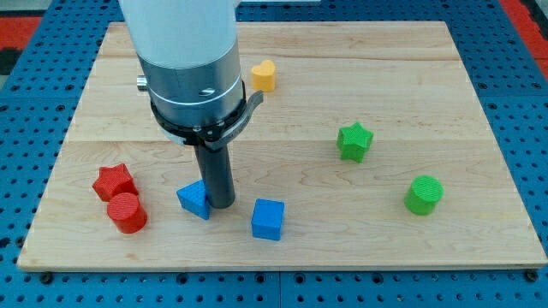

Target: Move cube towards up

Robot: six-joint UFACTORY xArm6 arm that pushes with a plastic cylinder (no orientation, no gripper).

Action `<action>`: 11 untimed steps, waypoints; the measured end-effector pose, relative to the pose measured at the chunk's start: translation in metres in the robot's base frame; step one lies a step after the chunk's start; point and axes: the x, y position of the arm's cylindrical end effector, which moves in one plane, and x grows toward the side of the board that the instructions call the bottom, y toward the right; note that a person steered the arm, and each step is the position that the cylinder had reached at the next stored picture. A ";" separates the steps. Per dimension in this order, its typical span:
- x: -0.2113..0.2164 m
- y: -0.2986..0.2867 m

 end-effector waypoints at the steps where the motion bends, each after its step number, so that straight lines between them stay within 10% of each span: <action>1: -0.030 0.001; 4: 0.015 -0.036; 11: 0.043 0.080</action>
